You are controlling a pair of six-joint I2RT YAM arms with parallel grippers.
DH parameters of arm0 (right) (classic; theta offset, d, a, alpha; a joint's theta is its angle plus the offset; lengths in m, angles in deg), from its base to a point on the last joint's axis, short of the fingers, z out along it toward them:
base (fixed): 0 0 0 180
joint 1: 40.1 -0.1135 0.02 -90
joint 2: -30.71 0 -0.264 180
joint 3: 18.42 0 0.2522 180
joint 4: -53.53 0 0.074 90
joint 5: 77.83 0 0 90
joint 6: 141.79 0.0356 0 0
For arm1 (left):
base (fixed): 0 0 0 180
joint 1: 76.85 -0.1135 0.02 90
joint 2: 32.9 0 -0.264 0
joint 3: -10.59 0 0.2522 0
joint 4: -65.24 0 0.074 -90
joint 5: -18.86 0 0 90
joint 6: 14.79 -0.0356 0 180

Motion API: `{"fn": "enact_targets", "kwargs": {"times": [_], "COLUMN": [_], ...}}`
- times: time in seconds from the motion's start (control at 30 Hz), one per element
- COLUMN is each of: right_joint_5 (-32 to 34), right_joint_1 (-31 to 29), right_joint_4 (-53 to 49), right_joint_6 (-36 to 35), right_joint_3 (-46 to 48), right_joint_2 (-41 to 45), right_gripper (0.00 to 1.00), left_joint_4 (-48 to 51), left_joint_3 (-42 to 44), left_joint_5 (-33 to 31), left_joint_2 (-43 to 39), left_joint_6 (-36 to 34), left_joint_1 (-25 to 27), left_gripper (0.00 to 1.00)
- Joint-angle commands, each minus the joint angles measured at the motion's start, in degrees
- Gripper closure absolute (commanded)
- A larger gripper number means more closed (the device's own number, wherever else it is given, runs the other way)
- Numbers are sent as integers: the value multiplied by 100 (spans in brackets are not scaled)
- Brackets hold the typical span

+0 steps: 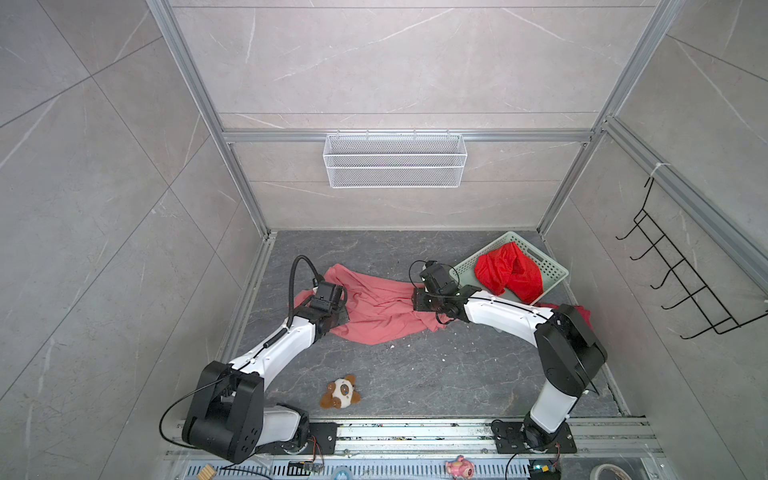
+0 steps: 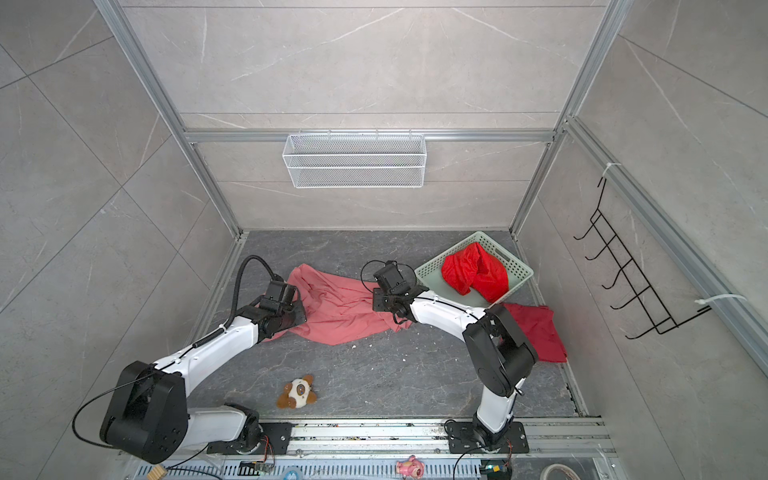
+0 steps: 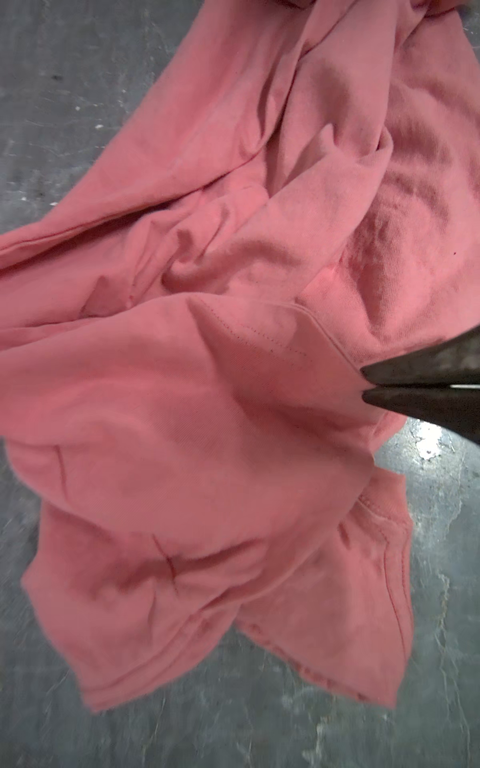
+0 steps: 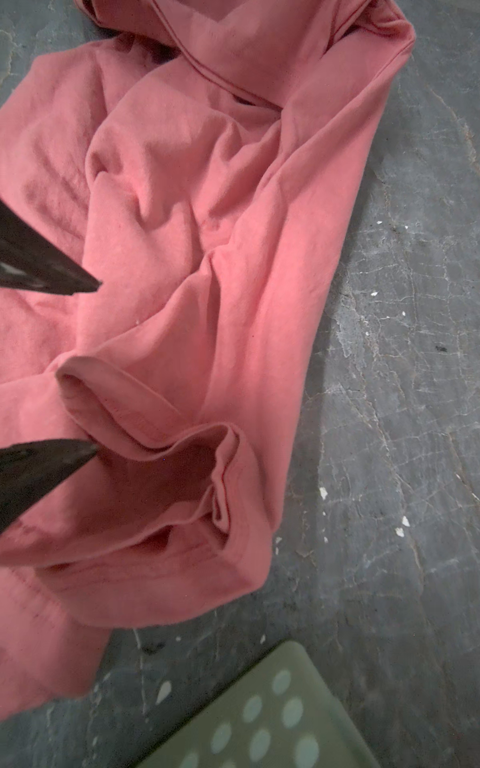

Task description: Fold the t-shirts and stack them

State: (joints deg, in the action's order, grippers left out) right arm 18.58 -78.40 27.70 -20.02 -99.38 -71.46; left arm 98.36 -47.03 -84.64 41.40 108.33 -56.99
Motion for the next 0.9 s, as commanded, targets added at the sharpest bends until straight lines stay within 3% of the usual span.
{"fn": "enact_targets", "kwargs": {"times": [0.0, 0.57, 0.67, 0.83, 0.87], "right_joint_5": [80, 483, 481, 448, 533], "right_joint_1": [-75, -137, -133, -141, -135], "right_joint_4": [-248, -541, -549, -613, -612], "right_joint_6": [49, -29, -18, 105, 127], "right_joint_3": [-337, -765, -818, -805, -768], "right_joint_2": [-206, -818, -914, -905, -825], "right_gripper": [44, 51, 61, 100, 100], "left_joint_4": [137, 174, 222, 160, 127], "left_joint_3": [0, -173, -296, -428, -468], "left_joint_5": [-274, -344, -433, -584, -598], "left_joint_2": [-337, -1009, -1126, -1289, -1295], "left_joint_6": [-102, -23, -87, -138, -153], "left_joint_1": [-77, -232, -245, -323, -353], "left_gripper": [100, 100, 100, 100, 100]}}
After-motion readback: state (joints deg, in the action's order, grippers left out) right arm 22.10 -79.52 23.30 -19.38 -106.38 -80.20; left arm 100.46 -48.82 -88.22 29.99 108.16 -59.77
